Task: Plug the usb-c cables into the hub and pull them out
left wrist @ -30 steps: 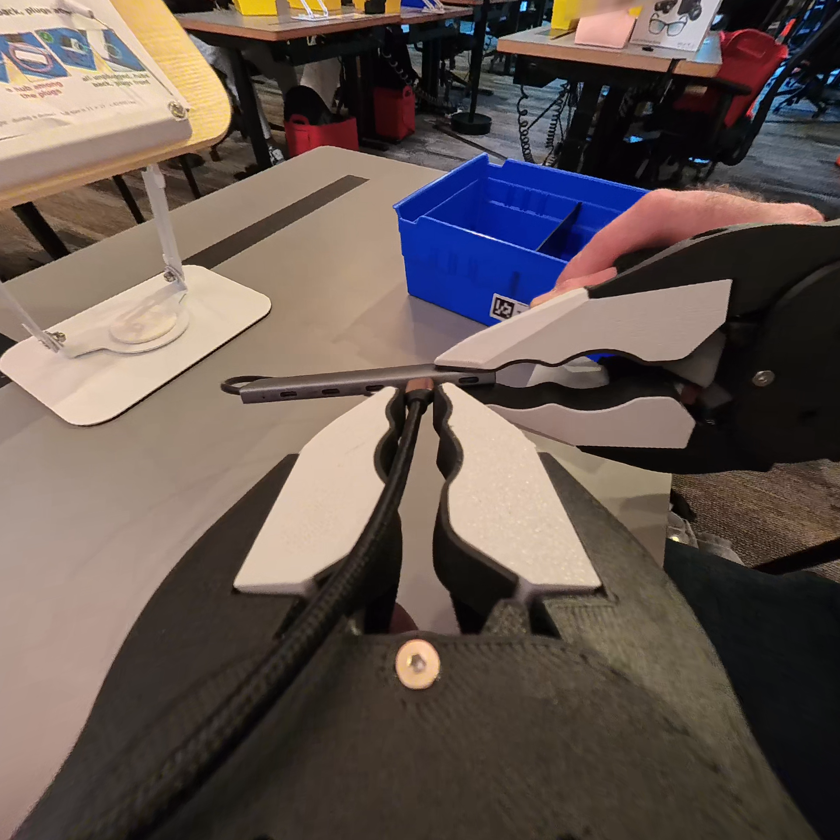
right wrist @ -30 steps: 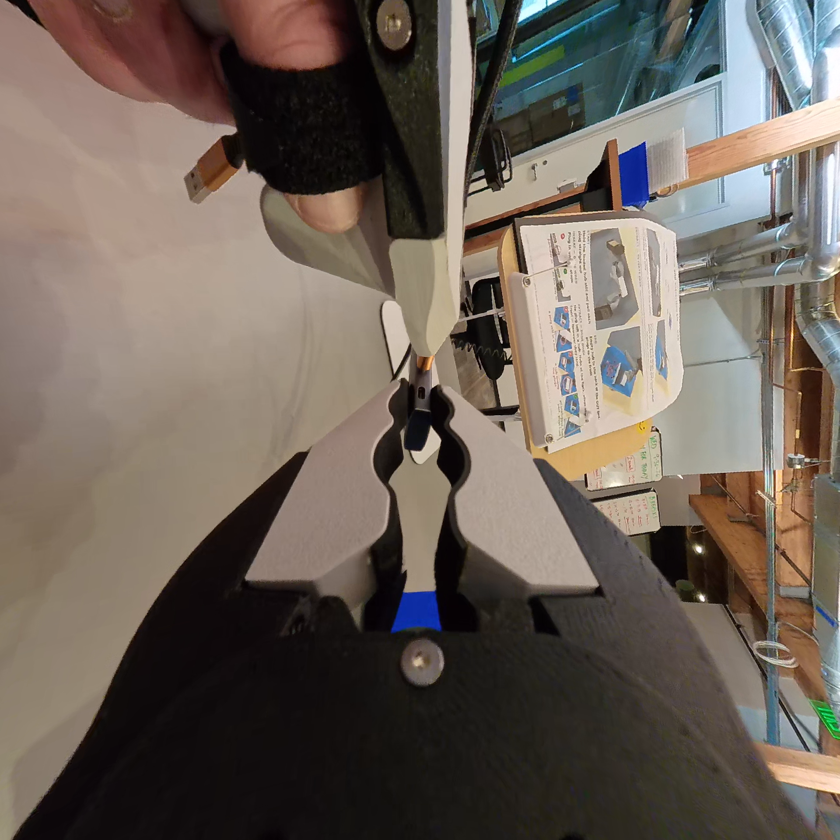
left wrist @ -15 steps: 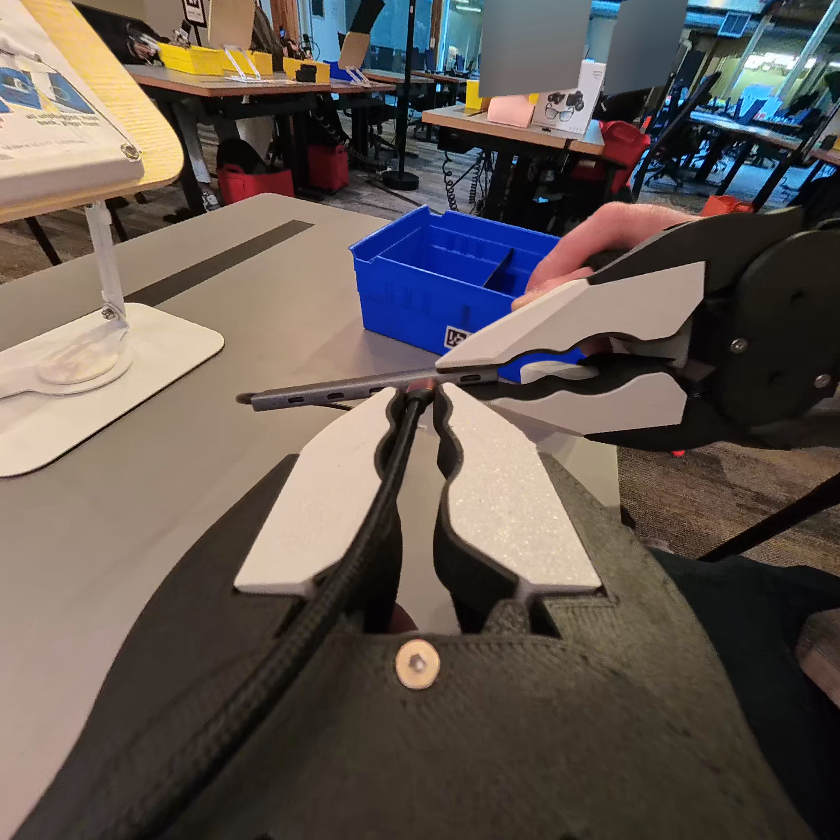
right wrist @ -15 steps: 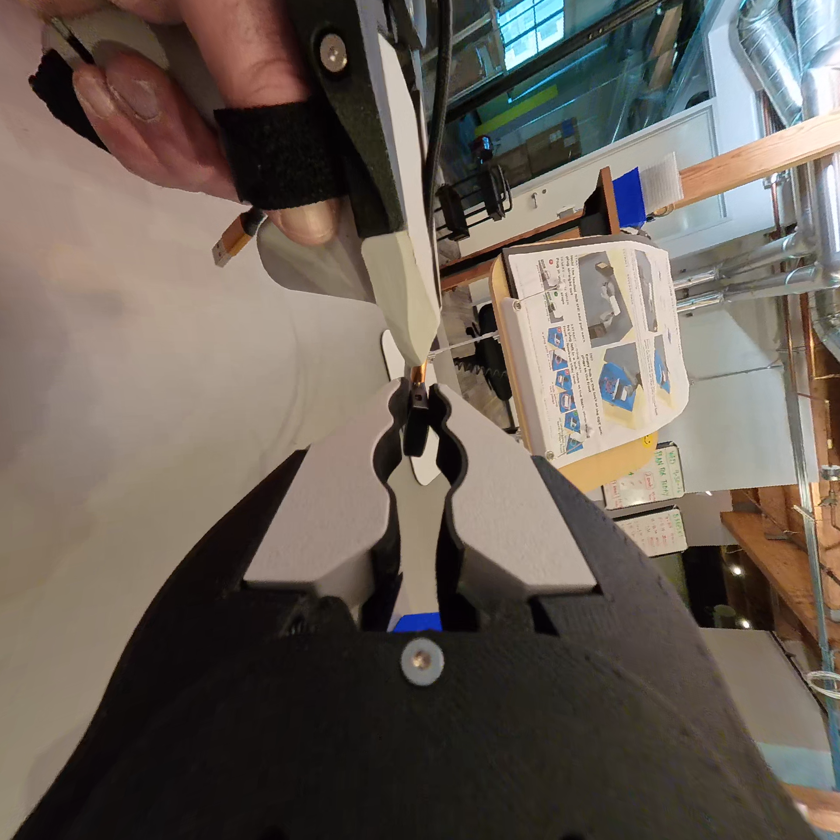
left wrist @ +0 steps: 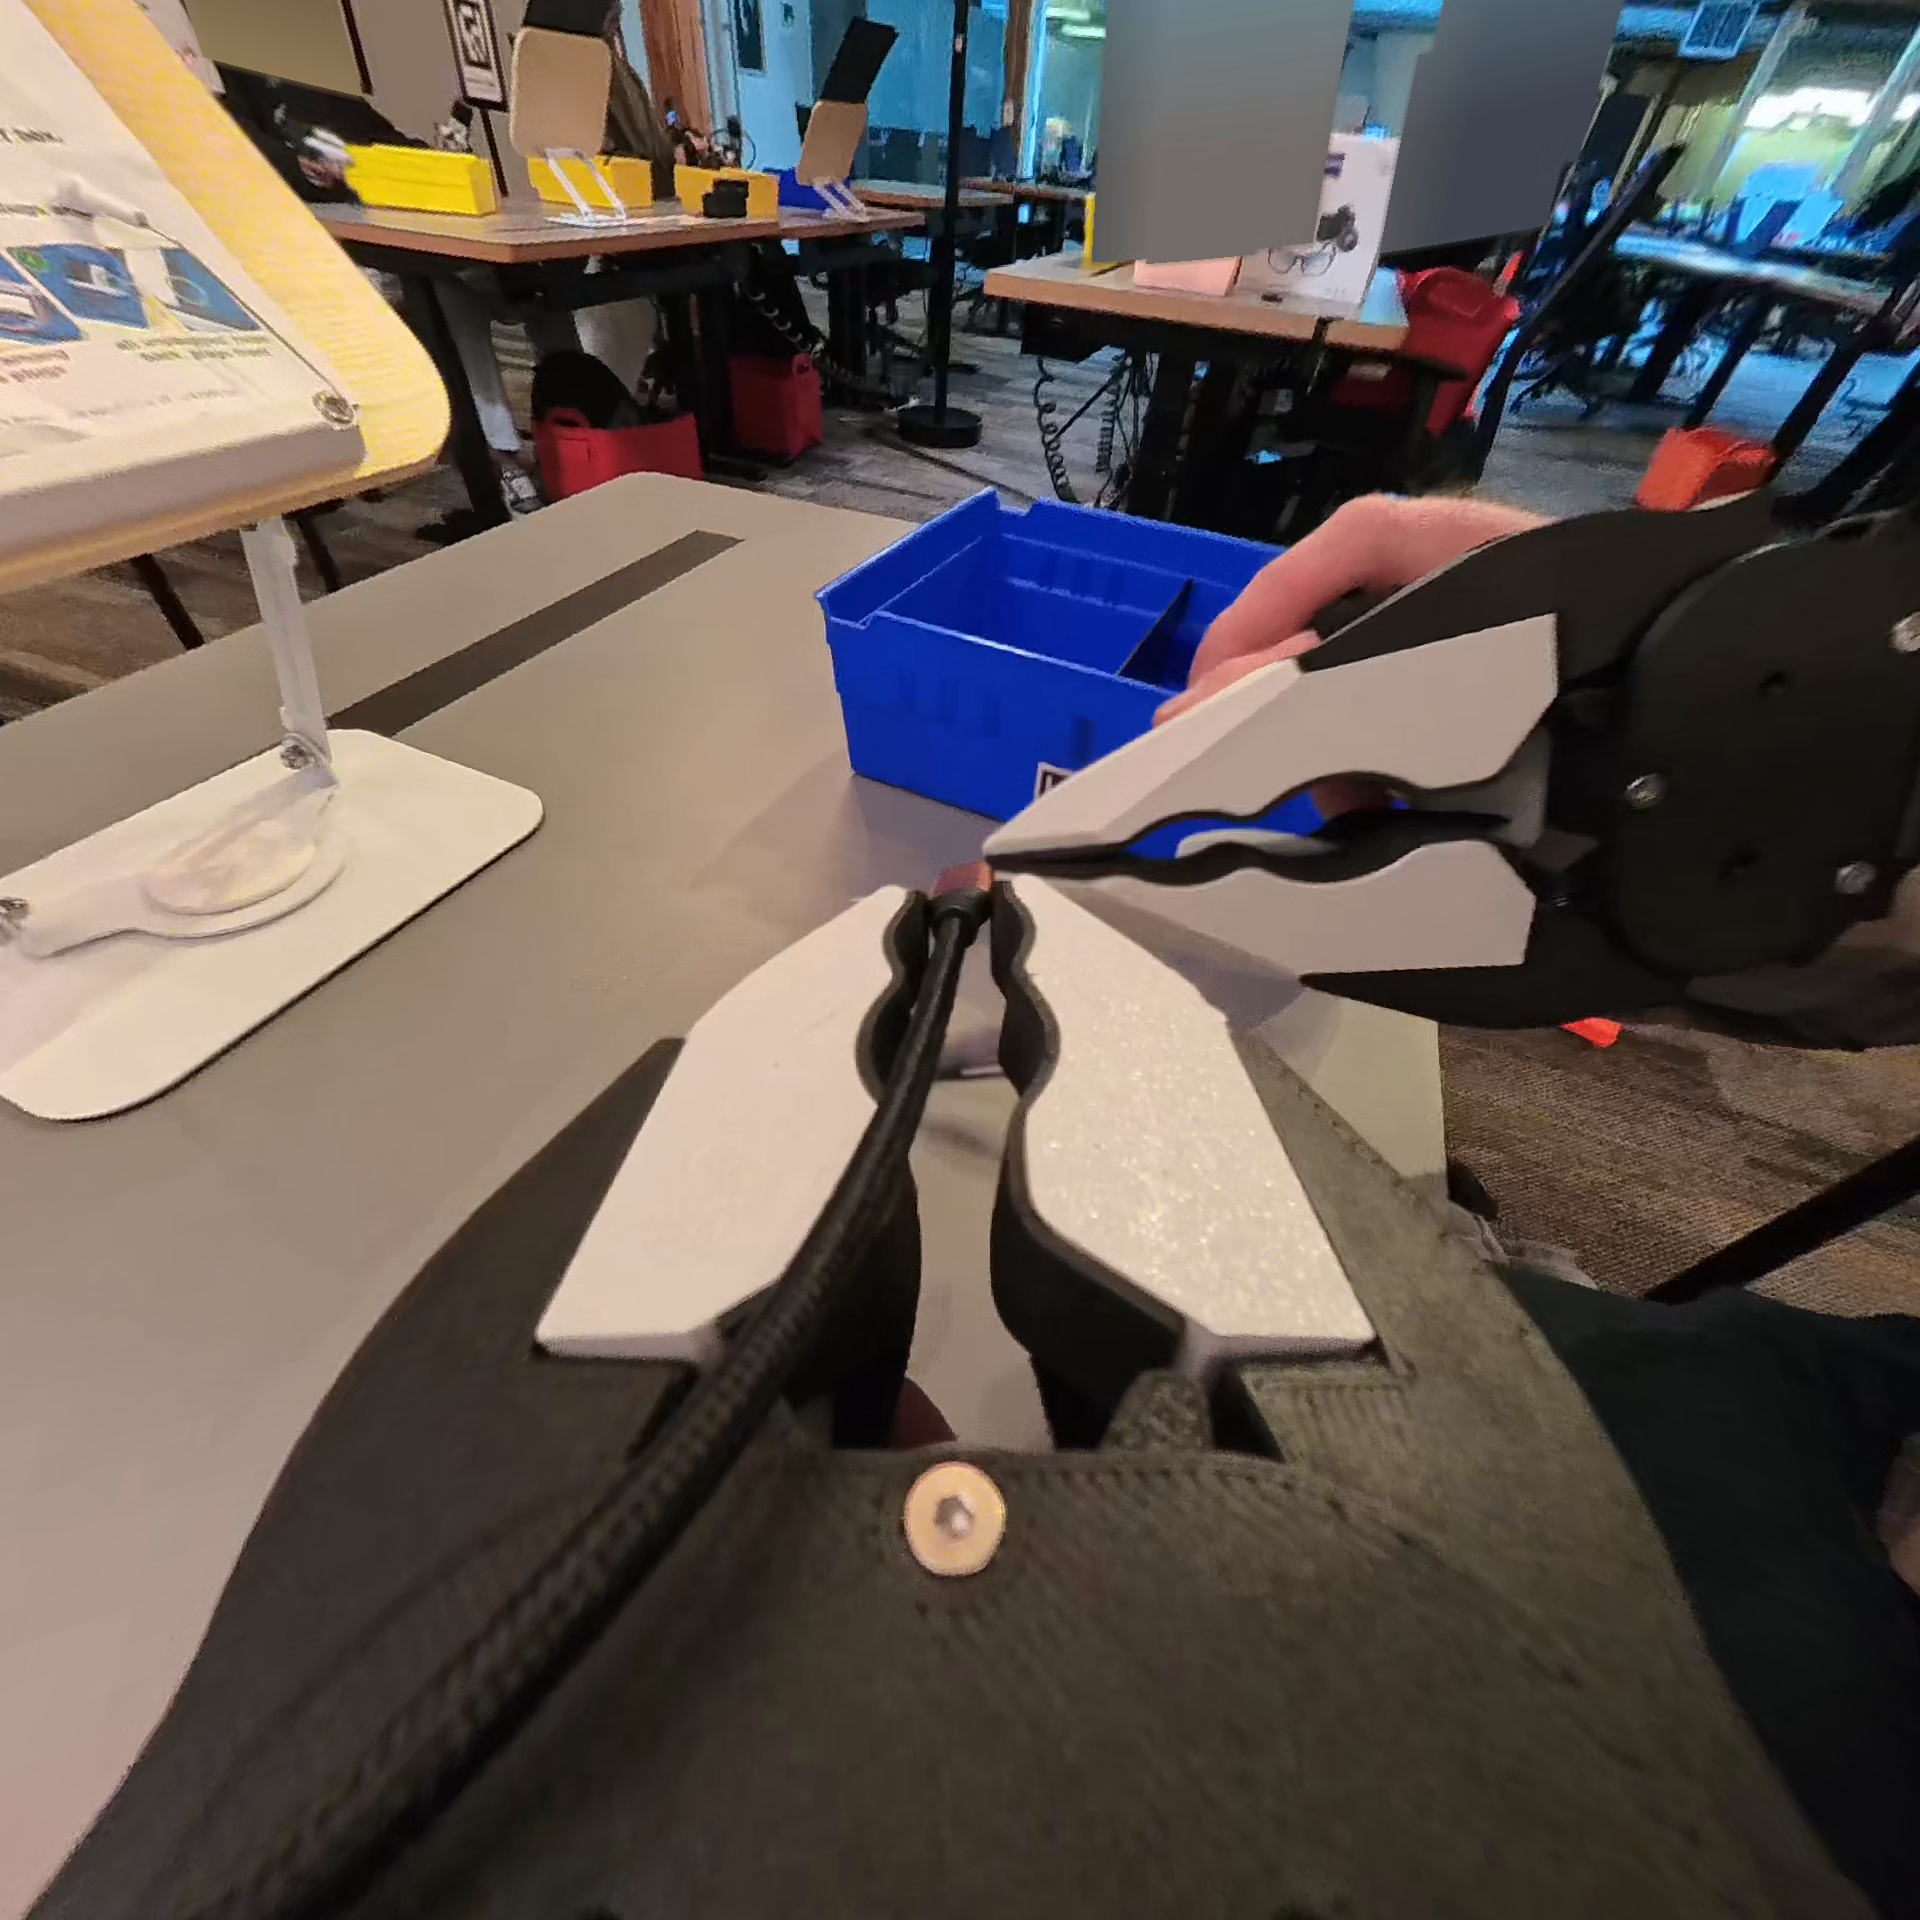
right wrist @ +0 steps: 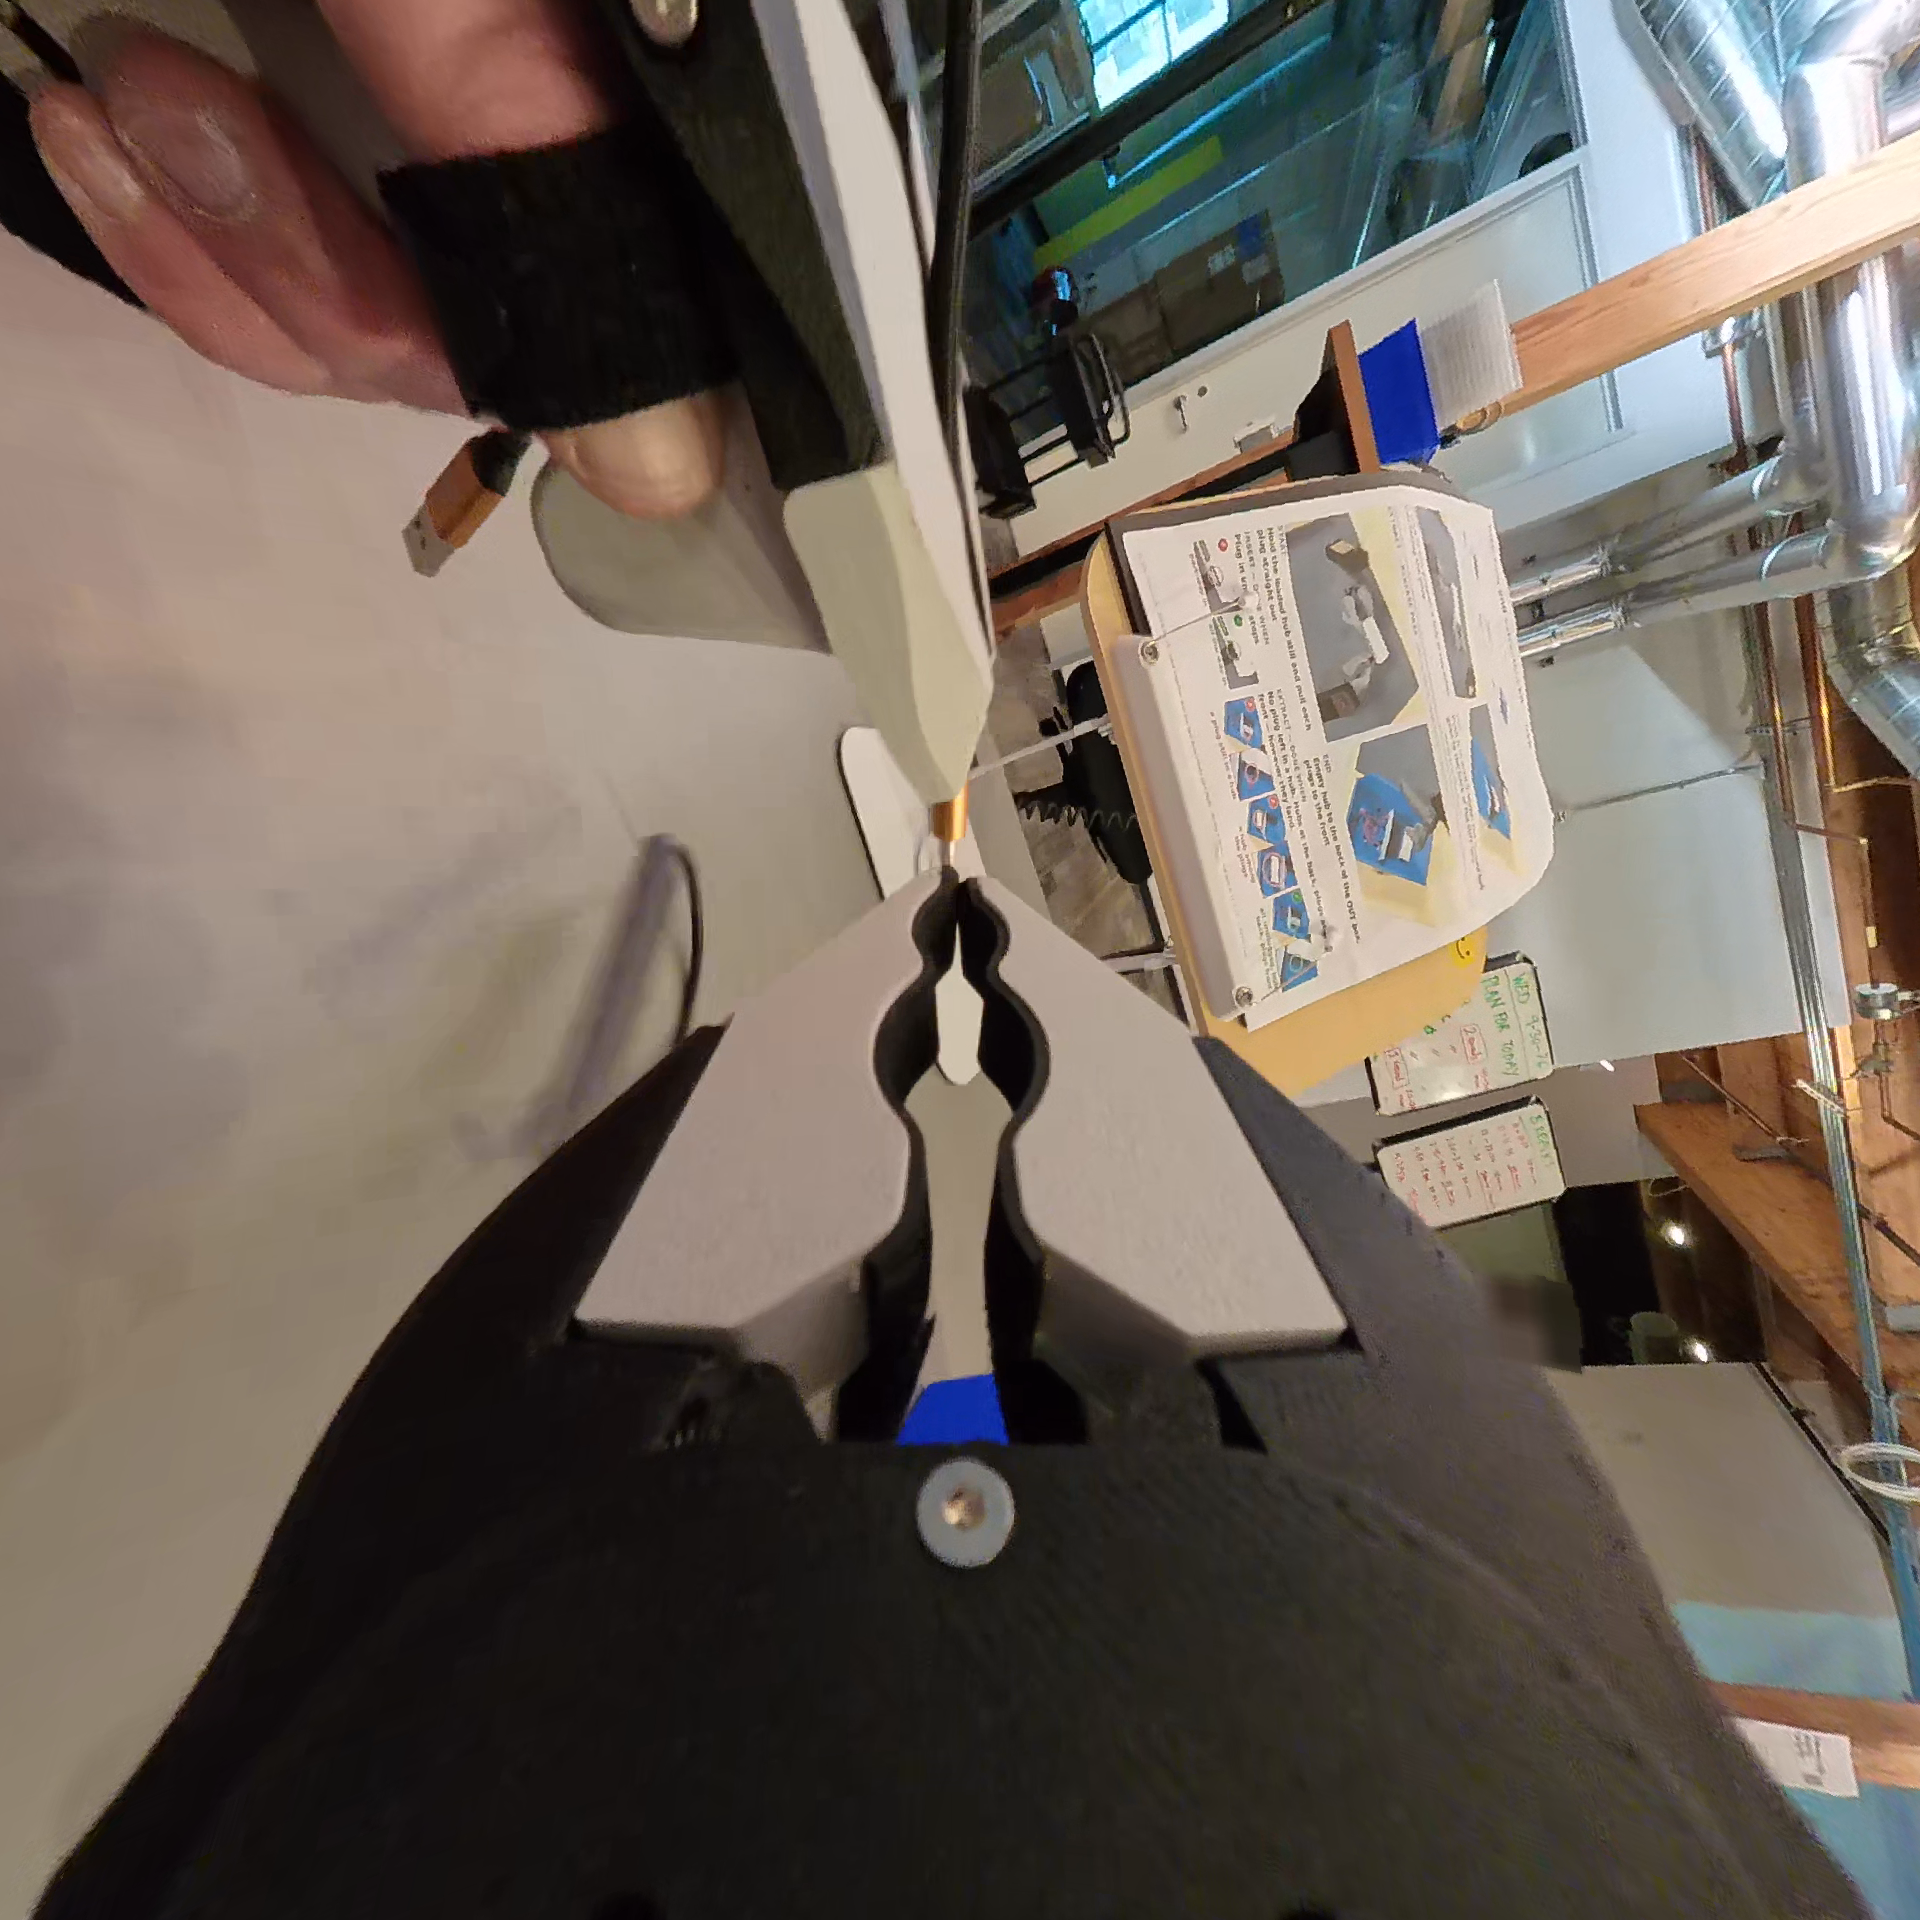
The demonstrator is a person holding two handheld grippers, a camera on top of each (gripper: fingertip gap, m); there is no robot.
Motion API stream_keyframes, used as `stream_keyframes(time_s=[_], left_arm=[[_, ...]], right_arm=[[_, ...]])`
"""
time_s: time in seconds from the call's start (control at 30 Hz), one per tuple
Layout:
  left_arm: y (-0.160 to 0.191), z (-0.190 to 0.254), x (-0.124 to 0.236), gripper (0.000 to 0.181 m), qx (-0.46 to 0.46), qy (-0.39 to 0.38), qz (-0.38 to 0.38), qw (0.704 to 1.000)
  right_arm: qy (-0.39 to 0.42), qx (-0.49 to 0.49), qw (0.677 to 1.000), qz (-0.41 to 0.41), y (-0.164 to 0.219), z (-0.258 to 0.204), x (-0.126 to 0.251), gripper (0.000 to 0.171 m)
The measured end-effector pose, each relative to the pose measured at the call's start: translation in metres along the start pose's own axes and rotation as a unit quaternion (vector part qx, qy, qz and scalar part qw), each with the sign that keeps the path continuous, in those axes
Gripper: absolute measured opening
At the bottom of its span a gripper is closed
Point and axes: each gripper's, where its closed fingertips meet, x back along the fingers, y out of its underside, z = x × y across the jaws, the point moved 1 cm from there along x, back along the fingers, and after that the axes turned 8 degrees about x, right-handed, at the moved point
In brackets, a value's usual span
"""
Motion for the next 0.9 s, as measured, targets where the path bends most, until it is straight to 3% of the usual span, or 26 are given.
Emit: stream_keyframes(time_s=[0.33, 0.53, 0.77, 0.9], left_arm=[[0.031, -0.013, 0.004, 0.011, 0.005, -0.029, -0.056, 0.998], [0.053, -0.024, 0.01, 0.011, 0.016, -0.042, -0.076, 0.996], [0.082, -0.05, -0.011, 0.011, 0.009, -0.075, -0.126, 0.989], [0.104, -0.079, -0.023, 0.011, -0.002, -0.124, -0.188, 0.974]], right_arm=[[-0.088, -0.069, 0.993, -0.03, 0.031, -0.038, 0.003, 0.0], [-0.206, -0.03, 0.978, -0.012, 0.035, -0.107, 0.02, 0.035], [-0.232, -0.025, 0.972, -0.041, 0.052, -0.14, 0.018, 0.039], [-0.224, -0.022, 0.974, -0.038, 0.052, -0.144, 0.018, 0.032]])
